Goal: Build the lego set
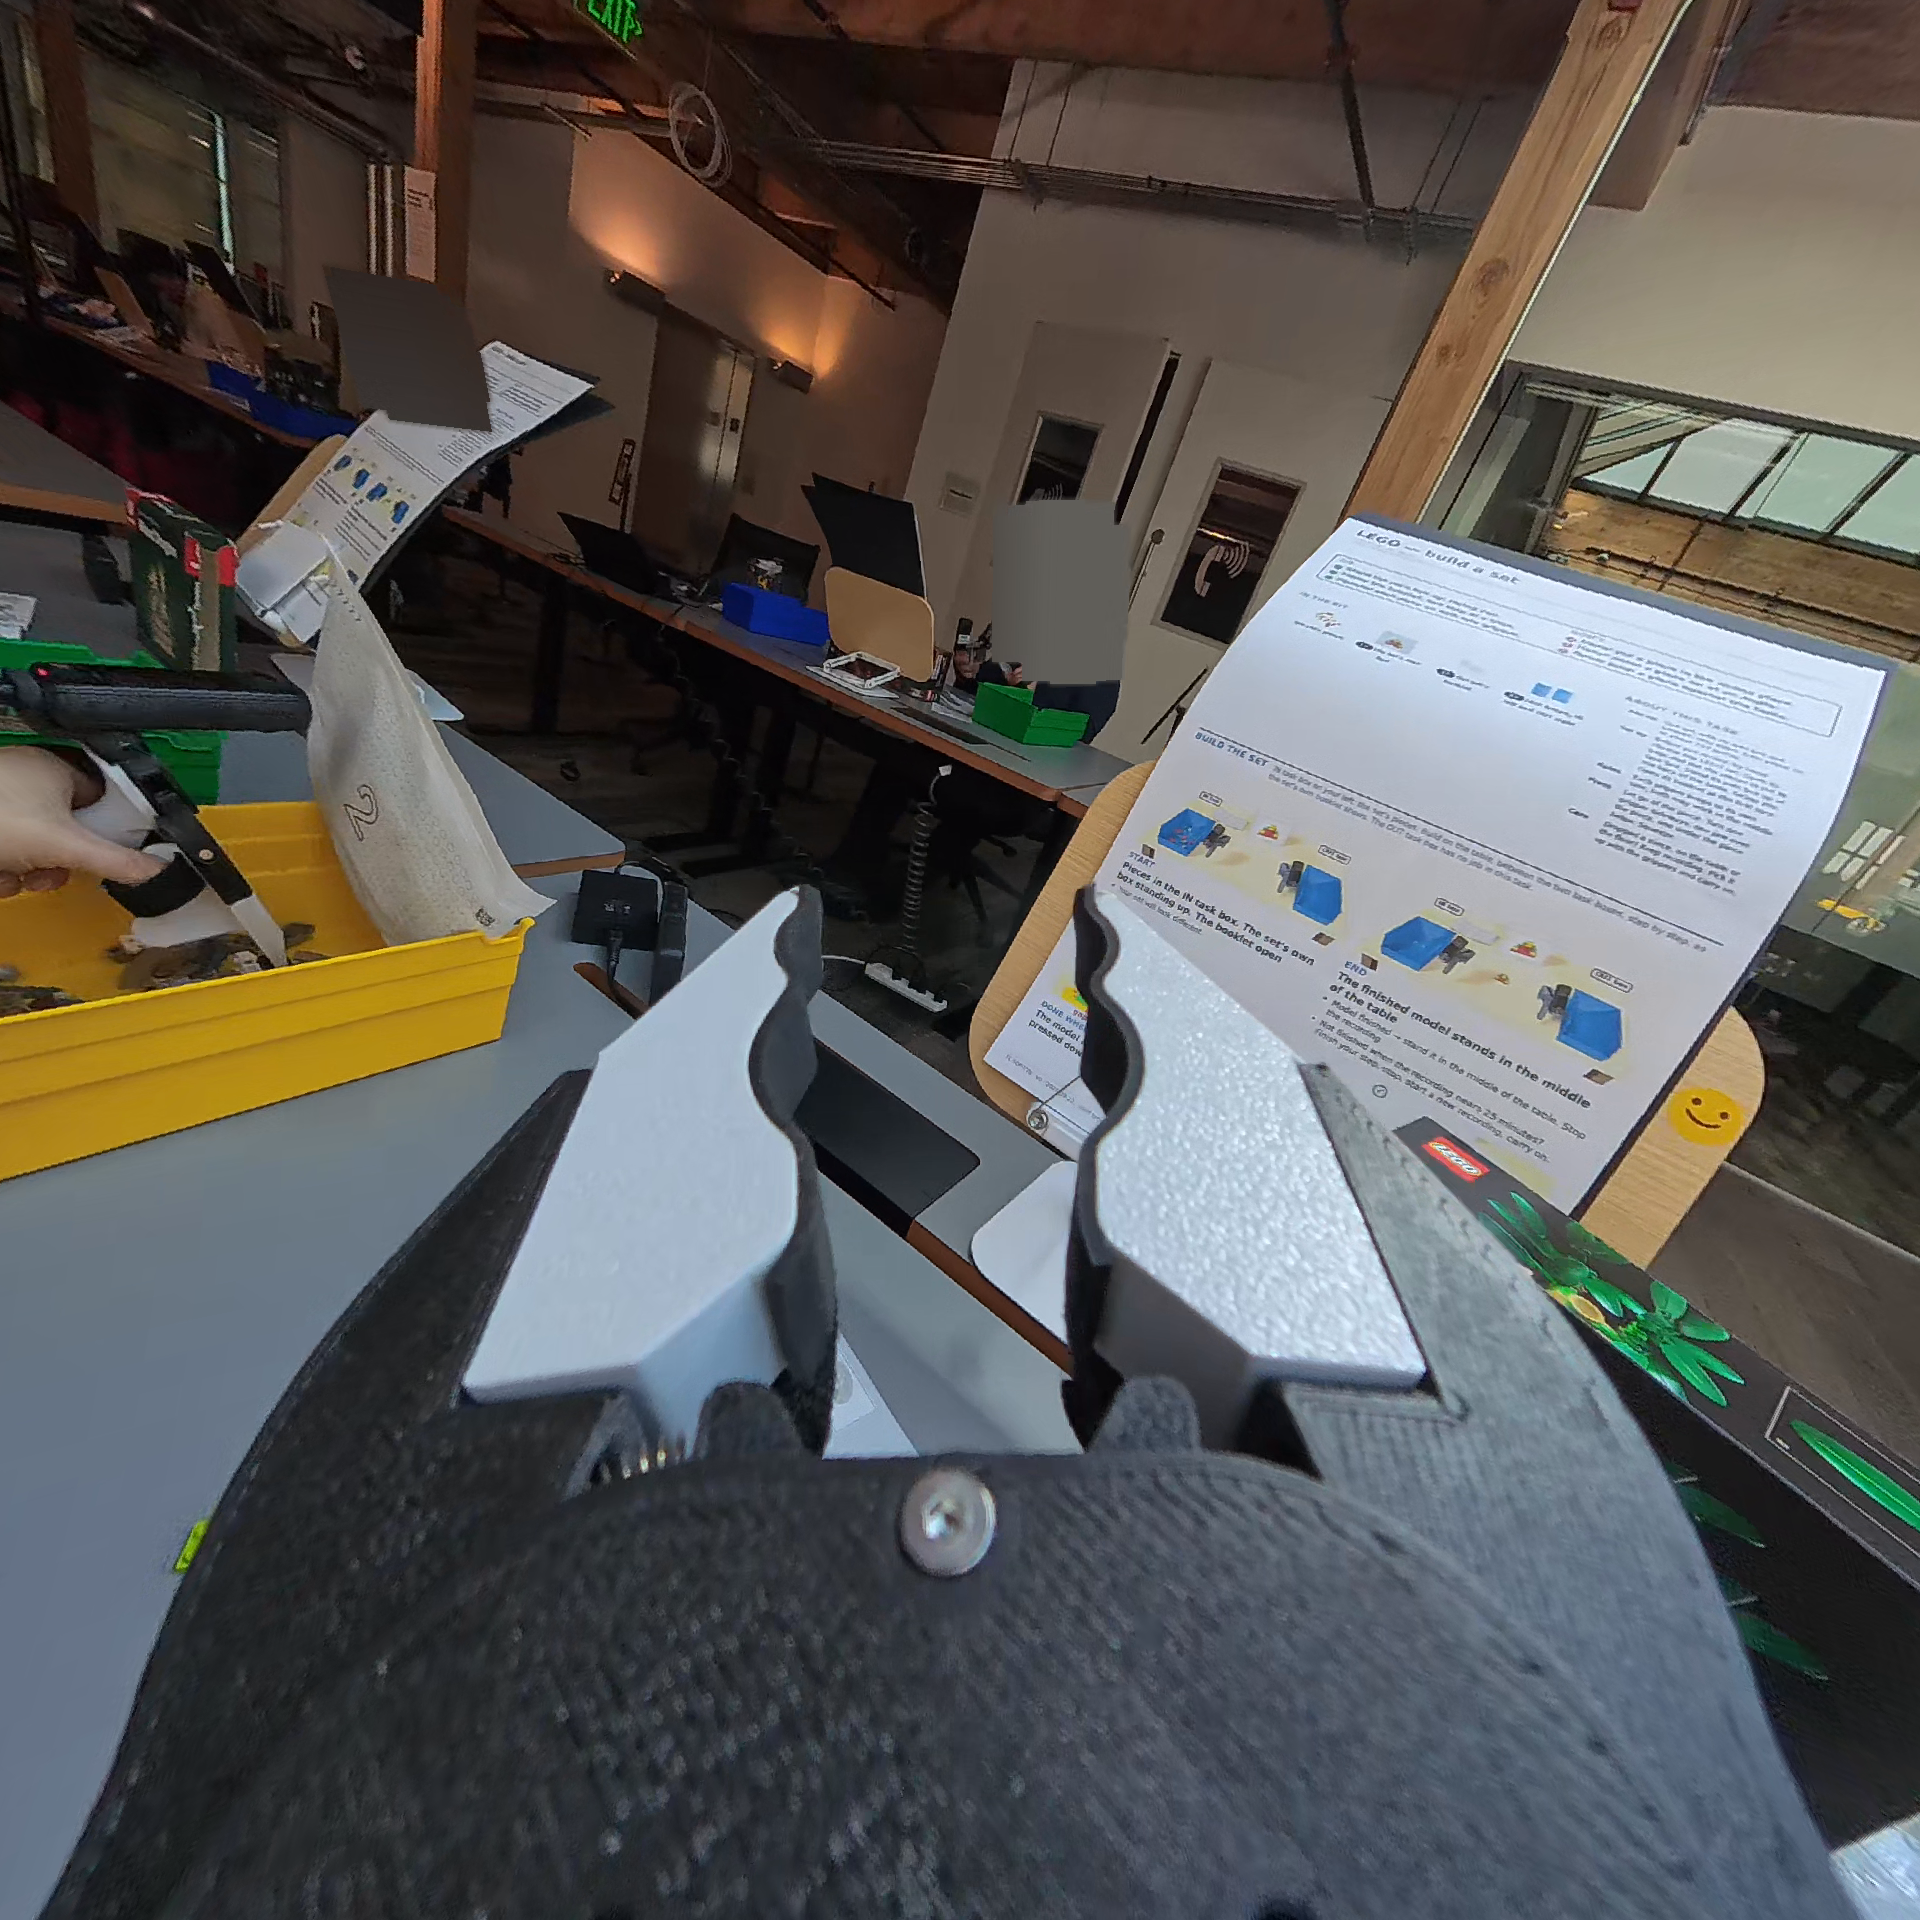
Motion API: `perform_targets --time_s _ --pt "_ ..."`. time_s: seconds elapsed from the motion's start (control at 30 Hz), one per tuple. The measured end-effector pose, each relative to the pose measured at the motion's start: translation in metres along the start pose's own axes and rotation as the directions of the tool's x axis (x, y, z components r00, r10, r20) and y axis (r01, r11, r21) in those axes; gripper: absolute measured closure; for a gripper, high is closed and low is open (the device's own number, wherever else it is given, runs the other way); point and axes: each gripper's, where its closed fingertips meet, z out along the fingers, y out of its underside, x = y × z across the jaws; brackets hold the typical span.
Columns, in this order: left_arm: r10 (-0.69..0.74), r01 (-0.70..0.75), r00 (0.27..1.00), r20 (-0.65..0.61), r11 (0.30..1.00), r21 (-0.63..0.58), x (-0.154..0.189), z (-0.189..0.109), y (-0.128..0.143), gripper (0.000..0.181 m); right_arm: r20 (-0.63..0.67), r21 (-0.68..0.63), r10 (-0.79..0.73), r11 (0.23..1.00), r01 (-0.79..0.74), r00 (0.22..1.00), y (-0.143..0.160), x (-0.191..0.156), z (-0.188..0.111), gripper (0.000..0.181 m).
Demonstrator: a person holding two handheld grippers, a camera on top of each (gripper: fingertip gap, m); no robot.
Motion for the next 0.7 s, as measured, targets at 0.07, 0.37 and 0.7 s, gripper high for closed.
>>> perform_targets --time_s 0.07,0.37,0.7 --pt "-0.033 0.033 0.999 -0.013 0.999 -0.001 -0.004 0.0 0.001 0.116 0.016 0.001 0.012 1.0 -0.012 1.0 0.001 -0.002 0.002 0.133" --pt "0.038 -0.039 0.999 0.027 0.999 0.035 -0.001 0.008 -0.011 0.123 0.036 -0.044 -0.05 0.998 0.052 0.998 0.005 -0.018 0.013 0.134" --pt "0.121 -0.117 0.987 0.108 0.992 -0.036 -0.01 0.019 0.0 0.134 0.04 -0.048 -0.064 0.997 0.066 0.997 0.006 -0.02 0.012 0.135"
